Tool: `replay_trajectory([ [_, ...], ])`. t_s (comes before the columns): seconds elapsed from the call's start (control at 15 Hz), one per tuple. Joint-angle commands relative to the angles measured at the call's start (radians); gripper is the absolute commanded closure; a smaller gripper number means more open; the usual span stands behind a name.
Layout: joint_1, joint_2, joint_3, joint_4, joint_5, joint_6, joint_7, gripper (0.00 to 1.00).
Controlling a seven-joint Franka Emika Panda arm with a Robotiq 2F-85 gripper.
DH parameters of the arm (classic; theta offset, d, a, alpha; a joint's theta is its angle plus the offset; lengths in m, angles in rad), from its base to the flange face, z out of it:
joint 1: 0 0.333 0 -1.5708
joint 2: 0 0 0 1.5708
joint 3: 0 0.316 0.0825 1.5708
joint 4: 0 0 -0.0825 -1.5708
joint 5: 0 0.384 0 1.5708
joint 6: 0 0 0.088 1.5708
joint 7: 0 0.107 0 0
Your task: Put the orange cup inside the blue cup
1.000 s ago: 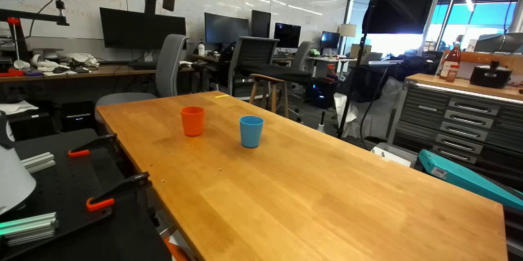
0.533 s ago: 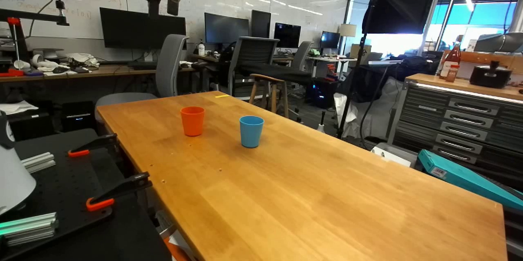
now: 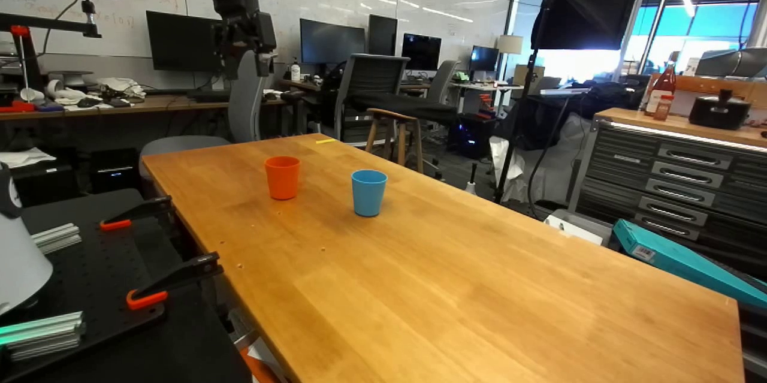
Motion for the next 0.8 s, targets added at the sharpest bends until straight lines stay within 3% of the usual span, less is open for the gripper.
replay_trajectory([
  [0.0,-0.009,0.153,0.037,0.004,-0.084,0.150,0.085,0.00],
  [0.33,-0.041,0.383,0.025,0.078,-0.237,0.246,0.179,0.00],
  [0.73,-0.009,0.612,-0.064,0.222,-0.357,0.258,0.242,0.00],
])
